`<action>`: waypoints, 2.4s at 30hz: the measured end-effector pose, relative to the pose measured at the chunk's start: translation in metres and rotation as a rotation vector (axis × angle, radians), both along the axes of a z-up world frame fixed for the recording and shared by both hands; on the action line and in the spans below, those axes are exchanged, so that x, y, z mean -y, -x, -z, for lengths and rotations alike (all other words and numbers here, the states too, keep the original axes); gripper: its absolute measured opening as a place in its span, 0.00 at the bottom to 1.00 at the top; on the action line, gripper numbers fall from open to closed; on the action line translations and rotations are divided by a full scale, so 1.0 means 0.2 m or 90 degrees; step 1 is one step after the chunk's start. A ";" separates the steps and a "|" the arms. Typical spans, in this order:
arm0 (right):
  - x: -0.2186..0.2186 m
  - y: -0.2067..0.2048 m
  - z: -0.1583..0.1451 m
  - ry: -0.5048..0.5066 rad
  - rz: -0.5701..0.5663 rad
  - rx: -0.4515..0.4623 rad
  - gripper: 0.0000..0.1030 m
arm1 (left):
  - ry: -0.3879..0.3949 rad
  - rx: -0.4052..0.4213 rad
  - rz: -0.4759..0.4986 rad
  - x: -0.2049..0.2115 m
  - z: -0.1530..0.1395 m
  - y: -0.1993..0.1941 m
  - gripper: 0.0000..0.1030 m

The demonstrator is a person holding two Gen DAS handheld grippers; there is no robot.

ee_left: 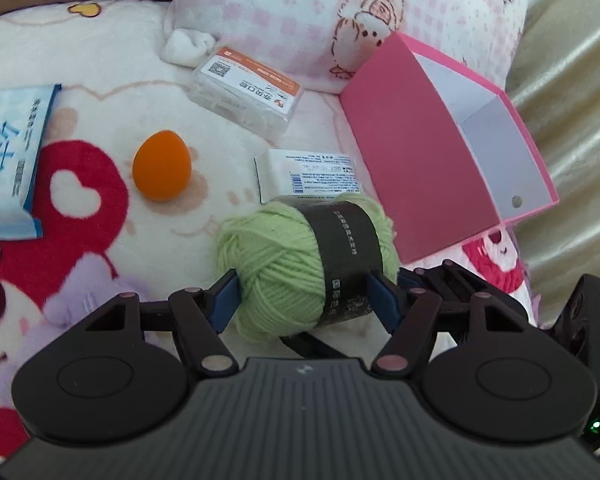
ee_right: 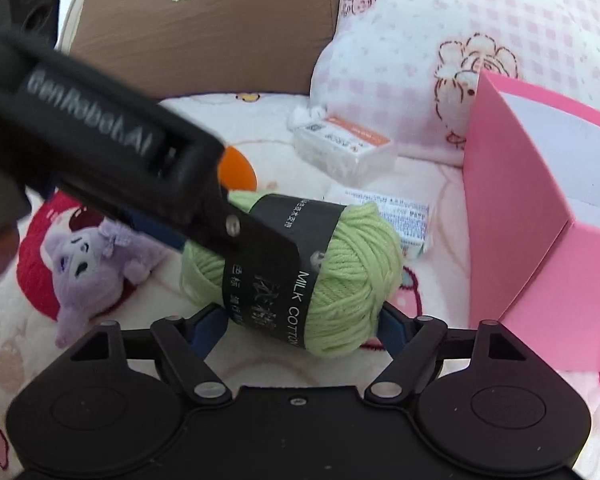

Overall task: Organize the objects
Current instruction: 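Lower the left tool onto the green yarn ball and close its fingers, then lift the green yarn ball with the left tool and carry it into the pink box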

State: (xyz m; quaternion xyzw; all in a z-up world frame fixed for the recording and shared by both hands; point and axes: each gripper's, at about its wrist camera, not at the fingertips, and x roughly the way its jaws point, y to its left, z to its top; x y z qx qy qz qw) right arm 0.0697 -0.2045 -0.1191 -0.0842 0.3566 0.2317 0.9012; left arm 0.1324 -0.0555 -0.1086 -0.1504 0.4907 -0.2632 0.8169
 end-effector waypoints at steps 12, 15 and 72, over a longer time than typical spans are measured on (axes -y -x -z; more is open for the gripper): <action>0.09 0.23 -0.15 -0.006 -0.029 0.025 0.71 | -0.069 -0.005 -0.008 0.14 -0.24 0.25 0.64; 0.12 0.26 -0.22 -0.005 -0.040 0.016 0.71 | -0.085 -0.003 -0.004 0.18 -0.30 0.30 0.64; 0.84 0.11 -0.92 -0.026 0.030 0.047 0.69 | -0.134 0.085 0.101 1.06 -0.97 0.19 0.68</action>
